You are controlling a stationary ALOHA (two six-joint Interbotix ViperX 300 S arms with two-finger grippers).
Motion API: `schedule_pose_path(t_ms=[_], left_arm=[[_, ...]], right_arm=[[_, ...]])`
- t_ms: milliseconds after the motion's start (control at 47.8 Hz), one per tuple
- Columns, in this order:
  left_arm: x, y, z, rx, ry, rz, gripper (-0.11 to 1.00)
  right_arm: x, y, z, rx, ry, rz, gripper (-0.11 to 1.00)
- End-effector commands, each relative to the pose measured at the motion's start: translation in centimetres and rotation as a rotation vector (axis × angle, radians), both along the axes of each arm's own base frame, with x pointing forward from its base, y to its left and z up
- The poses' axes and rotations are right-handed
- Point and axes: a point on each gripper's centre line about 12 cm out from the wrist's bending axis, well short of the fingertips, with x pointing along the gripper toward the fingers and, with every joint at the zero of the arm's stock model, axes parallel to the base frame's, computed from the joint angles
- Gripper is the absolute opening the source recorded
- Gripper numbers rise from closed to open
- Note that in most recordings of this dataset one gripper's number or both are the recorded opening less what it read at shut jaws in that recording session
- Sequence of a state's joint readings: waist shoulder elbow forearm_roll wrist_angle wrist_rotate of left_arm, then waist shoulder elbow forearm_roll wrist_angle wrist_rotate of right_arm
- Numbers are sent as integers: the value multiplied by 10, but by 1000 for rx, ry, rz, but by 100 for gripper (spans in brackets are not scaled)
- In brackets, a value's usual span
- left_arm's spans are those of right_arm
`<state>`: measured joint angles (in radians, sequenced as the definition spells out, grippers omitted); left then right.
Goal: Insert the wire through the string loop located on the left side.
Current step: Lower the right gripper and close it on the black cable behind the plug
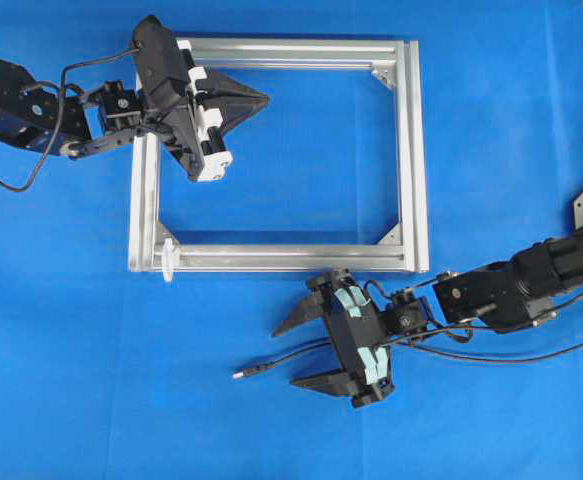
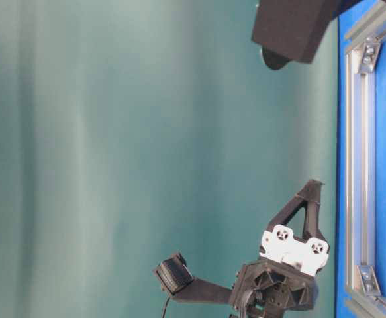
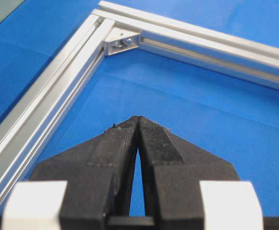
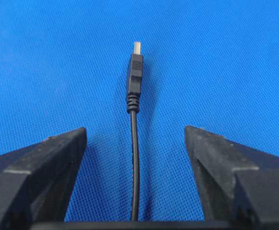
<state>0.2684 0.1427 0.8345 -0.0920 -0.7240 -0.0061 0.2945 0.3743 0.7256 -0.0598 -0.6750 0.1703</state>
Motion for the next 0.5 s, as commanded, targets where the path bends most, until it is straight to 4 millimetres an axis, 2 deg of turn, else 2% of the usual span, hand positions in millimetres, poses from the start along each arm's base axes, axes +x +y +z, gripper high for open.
schedule_pose_path(t_ms=[0, 42, 230, 314, 356, 481], left_arm=[[1, 0, 15, 15, -45, -4, 0], [1, 0, 15, 15, -45, -4, 0], [1, 0, 15, 15, -45, -4, 0], [1, 0, 15, 15, -45, -4, 0], [1, 0, 15, 15, -45, -4, 0], [1, 0, 15, 15, -45, -4, 0]], right_arm=[[4, 2, 11, 12, -33, 1, 76], [5, 3, 11, 12, -35, 1, 70], [5, 2, 11, 7, -40, 3, 22], [6, 0, 11, 5, -40, 0, 5], [6, 1, 12, 8, -43, 1, 1], [6, 1, 12, 5, -44, 5, 0]])
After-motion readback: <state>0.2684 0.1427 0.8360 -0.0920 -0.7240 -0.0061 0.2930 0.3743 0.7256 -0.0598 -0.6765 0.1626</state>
